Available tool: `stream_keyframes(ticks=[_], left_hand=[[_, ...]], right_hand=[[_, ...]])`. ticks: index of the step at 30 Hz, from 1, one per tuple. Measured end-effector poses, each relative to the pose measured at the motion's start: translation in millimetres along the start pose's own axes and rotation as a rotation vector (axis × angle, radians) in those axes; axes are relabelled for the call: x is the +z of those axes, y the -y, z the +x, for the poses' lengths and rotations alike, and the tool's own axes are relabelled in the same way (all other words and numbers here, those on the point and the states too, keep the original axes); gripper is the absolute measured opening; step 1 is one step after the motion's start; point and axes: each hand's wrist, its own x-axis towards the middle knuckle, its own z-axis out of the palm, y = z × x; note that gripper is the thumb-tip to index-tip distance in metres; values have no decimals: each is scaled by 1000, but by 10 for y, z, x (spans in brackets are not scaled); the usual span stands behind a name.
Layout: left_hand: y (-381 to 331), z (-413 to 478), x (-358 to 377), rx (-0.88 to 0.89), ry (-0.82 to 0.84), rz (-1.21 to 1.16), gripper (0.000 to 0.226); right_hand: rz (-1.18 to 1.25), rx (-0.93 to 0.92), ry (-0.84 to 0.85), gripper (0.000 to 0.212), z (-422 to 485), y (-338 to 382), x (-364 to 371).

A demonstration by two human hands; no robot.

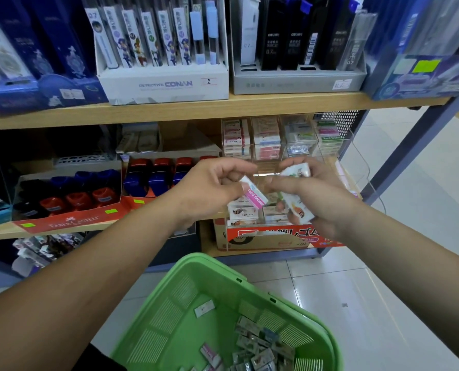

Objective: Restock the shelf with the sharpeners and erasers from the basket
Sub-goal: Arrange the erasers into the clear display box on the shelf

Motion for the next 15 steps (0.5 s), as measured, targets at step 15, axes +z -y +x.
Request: stream_keyframes(ticks=[15], left_hand=[[-127, 172, 503, -59, -71, 14, 17]], right_hand=[[153, 137, 16, 40, -134, 141, -749]])
